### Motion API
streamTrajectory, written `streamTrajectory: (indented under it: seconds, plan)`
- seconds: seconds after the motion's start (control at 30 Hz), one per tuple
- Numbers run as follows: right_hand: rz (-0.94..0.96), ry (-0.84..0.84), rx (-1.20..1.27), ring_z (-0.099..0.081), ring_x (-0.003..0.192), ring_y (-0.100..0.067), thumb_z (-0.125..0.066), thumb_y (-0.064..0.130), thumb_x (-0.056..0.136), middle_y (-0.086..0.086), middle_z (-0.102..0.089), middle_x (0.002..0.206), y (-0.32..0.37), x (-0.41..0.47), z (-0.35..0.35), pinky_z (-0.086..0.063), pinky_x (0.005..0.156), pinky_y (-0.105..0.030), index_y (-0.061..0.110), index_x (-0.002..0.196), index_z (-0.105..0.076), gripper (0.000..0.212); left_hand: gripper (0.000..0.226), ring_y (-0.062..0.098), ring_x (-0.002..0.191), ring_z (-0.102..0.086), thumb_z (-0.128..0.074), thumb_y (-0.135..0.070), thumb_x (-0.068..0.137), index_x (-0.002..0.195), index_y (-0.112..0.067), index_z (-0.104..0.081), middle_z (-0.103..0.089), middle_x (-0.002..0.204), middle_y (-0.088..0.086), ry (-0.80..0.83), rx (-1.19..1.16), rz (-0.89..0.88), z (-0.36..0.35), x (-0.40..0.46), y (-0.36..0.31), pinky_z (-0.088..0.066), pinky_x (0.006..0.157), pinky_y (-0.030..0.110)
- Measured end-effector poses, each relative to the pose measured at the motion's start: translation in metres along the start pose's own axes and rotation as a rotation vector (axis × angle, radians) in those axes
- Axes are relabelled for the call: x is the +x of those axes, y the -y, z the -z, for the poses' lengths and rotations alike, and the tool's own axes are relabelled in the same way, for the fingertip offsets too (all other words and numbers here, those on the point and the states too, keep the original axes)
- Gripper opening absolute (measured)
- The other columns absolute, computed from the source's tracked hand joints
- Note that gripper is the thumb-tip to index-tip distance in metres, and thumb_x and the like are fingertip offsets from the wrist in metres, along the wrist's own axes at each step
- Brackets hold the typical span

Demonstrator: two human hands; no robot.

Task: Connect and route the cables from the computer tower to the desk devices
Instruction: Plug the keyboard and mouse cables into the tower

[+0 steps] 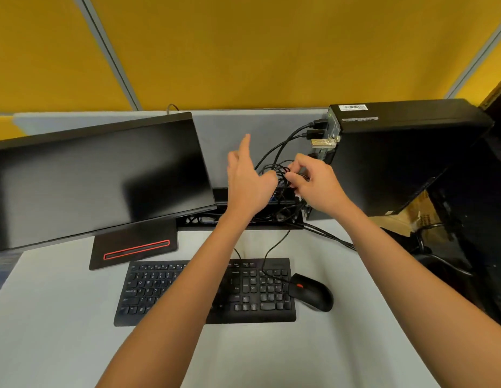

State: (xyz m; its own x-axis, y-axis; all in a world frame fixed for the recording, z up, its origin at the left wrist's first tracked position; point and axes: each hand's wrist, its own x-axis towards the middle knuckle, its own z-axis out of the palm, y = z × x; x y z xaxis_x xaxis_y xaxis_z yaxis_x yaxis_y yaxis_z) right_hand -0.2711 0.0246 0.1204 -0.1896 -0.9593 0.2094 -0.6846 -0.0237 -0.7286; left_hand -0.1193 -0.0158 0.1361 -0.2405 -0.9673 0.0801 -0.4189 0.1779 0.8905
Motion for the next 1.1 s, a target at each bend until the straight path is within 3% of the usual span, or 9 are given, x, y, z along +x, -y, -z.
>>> streamTrajectory:
  seconds: [0.07,0.13,0.27,0.43,0.53,0.63,0.73,0.87,1.1]
  plan:
    - [0.073,0.027,-0.033,-0.057,0.07,-0.026,-0.062,0.01,0.089,-0.01,-0.063,0.08,0.001,0.0,-0.003,-0.045,0.066,-0.037,0.006,0.077,-0.055,0.015,0.054,0.011,0.115,-0.043,-0.054,-0.013,0.088,0.14,-0.023,-0.043,-0.04,0.13,-0.002,0.221,0.11,-0.155,0.002,0.007,-0.008,-0.035,0.086,0.008]
    - [0.127,0.016,-0.078,-0.053,0.075,-0.023,-0.063,0.005,0.086,-0.009,-0.06,0.082,0.004,-0.001,-0.007,-0.044,0.071,-0.036,0.005,0.079,-0.057,0.01,0.037,0.016,0.121,-0.047,-0.052,-0.014,0.092,0.128,-0.02,-0.057,-0.052,0.128,0.0,0.384,0.15,-0.228,0.002,0.016,-0.003,-0.039,0.099,0.024]
    - [0.069,-0.056,-0.105,-0.054,0.075,-0.016,-0.066,0.013,0.088,-0.001,-0.059,0.08,-0.007,-0.008,-0.009,-0.044,0.071,-0.03,0.01,0.078,-0.06,0.012,0.03,0.012,0.111,-0.058,-0.056,-0.015,0.095,0.125,-0.015,-0.063,-0.064,0.12,0.0,0.516,0.11,-0.219,-0.003,0.018,0.01,-0.046,0.097,0.028]
    - [-0.042,-0.226,-0.046,-0.053,0.07,-0.01,-0.064,0.009,0.087,0.0,-0.056,0.075,-0.014,-0.02,-0.016,-0.043,0.064,-0.02,0.01,0.071,-0.058,0.017,0.026,0.007,0.087,-0.064,-0.07,-0.011,0.085,0.111,-0.009,-0.07,-0.07,0.095,0.0,0.437,0.143,-0.166,-0.018,0.002,0.025,-0.052,0.082,0.021]
    - [-0.188,-0.343,0.056,-0.061,0.069,-0.017,-0.064,0.01,0.085,-0.002,-0.06,0.074,-0.024,-0.02,-0.014,-0.055,0.065,-0.034,0.011,0.069,-0.059,0.017,0.021,-0.001,0.068,-0.056,-0.069,-0.018,0.087,0.106,-0.01,-0.07,-0.062,0.075,-0.011,0.485,0.049,0.022,-0.022,-0.011,0.032,-0.043,0.064,0.012]
    - [-0.323,-0.295,0.221,-0.062,0.065,-0.017,-0.063,0.01,0.09,-0.009,-0.063,0.077,-0.026,-0.022,-0.01,-0.055,0.055,-0.023,0.005,0.077,-0.062,0.014,0.026,0.007,0.078,-0.061,-0.069,-0.016,0.087,0.112,-0.012,-0.062,-0.068,0.096,0.003,0.44,-0.27,0.348,-0.023,-0.02,0.04,-0.047,0.064,0.02]
    - [-0.394,-0.087,0.377,-0.063,0.074,-0.016,-0.061,0.016,0.094,-0.01,-0.066,0.081,-0.026,-0.026,-0.007,-0.055,0.065,-0.023,0.006,0.086,-0.063,0.012,0.04,0.013,0.086,-0.065,-0.064,-0.004,0.089,0.126,-0.012,-0.053,-0.067,0.108,0.008,0.239,-0.643,0.555,-0.024,-0.025,0.048,-0.051,0.067,0.024]
    - [-0.402,0.257,0.361,-0.066,0.078,-0.009,-0.057,0.018,0.096,-0.01,-0.068,0.089,-0.024,-0.04,-0.008,-0.053,0.07,-0.021,0.006,0.108,-0.062,0.017,0.048,0.011,0.089,-0.066,-0.057,-0.001,0.092,0.132,-0.025,-0.048,-0.068,0.105,0.001,0.164,-0.749,0.481,-0.027,-0.026,0.049,-0.053,0.064,0.022]
    - [-0.471,0.115,0.467,-0.069,0.073,-0.018,-0.064,0.004,0.09,-0.014,-0.071,0.082,-0.024,-0.047,-0.011,-0.057,0.066,-0.022,0.005,0.096,-0.066,0.006,0.034,0.013,0.093,-0.063,-0.049,-0.002,0.096,0.115,-0.028,-0.06,-0.064,0.109,0.009,0.069,-0.595,0.352,-0.027,-0.014,0.048,-0.056,0.086,0.034]
